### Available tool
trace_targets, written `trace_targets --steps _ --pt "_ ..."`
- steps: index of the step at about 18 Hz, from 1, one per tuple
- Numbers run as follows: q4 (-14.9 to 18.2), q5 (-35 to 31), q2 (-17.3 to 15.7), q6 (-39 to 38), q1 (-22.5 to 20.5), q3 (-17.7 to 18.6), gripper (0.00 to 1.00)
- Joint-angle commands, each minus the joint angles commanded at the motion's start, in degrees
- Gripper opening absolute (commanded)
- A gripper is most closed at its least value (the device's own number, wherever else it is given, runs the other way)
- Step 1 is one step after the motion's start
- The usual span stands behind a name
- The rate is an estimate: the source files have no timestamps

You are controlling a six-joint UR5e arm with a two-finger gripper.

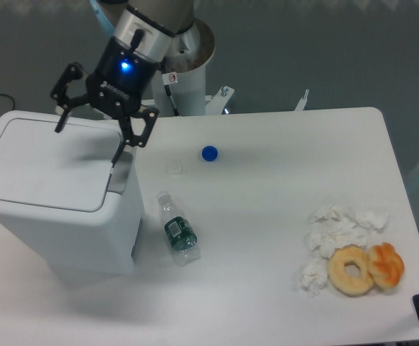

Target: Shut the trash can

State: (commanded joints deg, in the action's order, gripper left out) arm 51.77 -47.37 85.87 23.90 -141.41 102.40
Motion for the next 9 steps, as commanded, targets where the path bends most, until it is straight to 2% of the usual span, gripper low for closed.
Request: trace_targets --steps 5,9 --pt "0.1 -3.0 0.7 3.9 -4.0 -2.3 1.00" --pt "0.2 -9.8 1.2 8.6 -4.9 -3.3 1.00"
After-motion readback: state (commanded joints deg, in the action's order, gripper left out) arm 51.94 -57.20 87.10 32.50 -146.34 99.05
